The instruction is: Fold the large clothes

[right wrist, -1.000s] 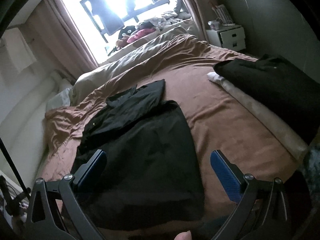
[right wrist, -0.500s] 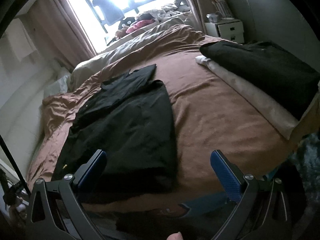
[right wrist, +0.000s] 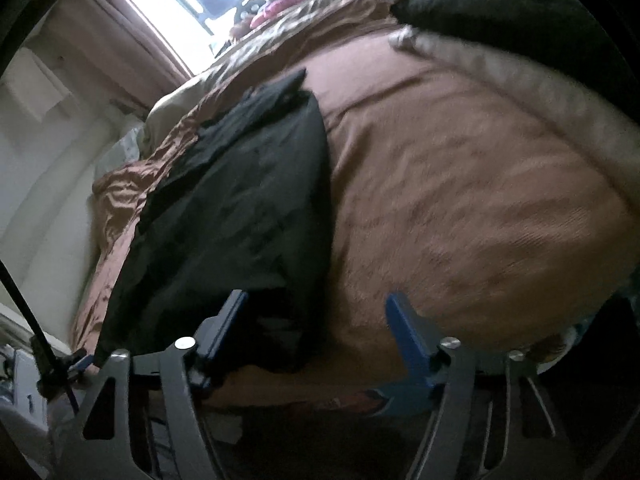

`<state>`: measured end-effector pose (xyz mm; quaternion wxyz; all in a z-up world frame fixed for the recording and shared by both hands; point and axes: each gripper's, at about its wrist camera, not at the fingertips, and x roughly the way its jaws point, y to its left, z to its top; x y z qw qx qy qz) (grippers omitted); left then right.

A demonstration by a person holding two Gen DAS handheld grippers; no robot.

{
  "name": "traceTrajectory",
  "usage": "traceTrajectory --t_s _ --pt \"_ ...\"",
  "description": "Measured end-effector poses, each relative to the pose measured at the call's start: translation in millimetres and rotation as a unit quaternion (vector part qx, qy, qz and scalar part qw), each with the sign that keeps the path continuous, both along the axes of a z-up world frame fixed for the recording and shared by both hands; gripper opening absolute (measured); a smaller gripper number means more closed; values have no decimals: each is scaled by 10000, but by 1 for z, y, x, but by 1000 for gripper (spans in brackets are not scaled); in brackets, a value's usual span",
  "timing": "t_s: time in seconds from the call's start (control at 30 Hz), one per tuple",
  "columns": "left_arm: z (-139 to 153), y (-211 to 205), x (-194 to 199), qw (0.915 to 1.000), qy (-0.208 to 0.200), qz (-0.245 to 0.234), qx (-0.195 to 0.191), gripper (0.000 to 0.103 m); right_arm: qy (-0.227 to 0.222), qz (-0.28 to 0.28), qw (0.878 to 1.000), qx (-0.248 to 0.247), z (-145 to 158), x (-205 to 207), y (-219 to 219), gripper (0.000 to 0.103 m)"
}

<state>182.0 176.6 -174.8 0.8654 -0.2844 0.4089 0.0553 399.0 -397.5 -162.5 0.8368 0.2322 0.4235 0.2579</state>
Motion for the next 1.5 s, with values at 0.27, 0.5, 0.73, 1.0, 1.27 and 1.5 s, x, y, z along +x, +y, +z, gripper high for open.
traceTrajectory --t_s 0.27,0.5,0.73,1.0,1.27,1.5 --pt "-20 14 10 9988 -10 34 -496 69 272 197 9956 871 -19 21 18 54" --pt "-31 29 22 9904 -262 86 -1355 67 462 187 9831 1759 -32 39 24 46" --pt "-44 25 15 9814 -184 1 -1912 21 432 86 9784 2019 -41 40 18 8" --pt "-12 30 -4 9741 -907 350 -2040 6 -136 -73 9772 2116 -1 14 12 0" --pt "69 31 -31 9686 -1674 349 -1803 5 -767 156 9695 2323 56 -23 10 0" --pt "142 19 -80 9673 -2087 259 -1420 5 -1244 408 9633 2342 99 -82 -18 0"
